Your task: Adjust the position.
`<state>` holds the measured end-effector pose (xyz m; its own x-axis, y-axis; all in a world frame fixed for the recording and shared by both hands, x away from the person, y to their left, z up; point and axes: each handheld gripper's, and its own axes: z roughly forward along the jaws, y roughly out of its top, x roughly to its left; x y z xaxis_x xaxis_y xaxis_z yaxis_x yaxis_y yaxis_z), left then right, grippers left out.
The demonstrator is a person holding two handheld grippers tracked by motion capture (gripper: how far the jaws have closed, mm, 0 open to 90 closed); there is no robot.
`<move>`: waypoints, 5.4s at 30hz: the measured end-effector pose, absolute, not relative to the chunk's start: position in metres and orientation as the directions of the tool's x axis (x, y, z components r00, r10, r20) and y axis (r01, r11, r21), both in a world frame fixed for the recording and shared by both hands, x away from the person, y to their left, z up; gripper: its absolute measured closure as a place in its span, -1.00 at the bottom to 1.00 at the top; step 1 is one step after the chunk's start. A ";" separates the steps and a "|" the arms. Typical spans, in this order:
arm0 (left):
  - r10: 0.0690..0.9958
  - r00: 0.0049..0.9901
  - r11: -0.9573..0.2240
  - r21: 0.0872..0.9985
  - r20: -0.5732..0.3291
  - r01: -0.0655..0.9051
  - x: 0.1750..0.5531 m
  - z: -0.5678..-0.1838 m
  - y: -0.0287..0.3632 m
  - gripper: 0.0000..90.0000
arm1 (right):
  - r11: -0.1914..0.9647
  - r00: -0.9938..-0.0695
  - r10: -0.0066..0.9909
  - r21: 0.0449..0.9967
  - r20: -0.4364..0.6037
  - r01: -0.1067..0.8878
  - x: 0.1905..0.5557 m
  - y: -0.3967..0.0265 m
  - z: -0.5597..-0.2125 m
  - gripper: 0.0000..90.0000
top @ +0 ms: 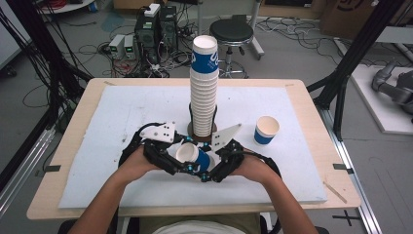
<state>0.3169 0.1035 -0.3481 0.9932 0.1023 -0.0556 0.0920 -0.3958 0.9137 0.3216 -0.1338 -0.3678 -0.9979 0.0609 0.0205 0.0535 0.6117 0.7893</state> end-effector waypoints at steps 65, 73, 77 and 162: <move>0.080 0.986 0.009 0.989 -0.146 0.146 0.324 -0.353 0.123 -0.35 | 0.239 -0.987 0.045 0.958 0.153 0.159 0.334 -0.164 -0.365 -0.55; 0.118 0.980 -0.081 0.982 -0.163 0.173 0.324 -0.350 0.127 -0.71 | 0.287 -0.988 0.076 0.946 0.131 0.148 0.334 -0.167 -0.360 -0.55; 0.129 0.981 -0.103 0.982 -0.147 0.161 0.324 -0.348 0.131 -0.71 | 0.305 -0.988 0.099 0.942 0.117 0.142 0.335 -0.172 -0.352 -0.55; 0.059 0.994 -0.353 0.929 -0.096 0.111 0.321 -0.357 0.114 -0.45 | 0.767 -0.998 -0.061 0.639 -0.009 -0.053 0.337 -0.117 -0.295 -0.62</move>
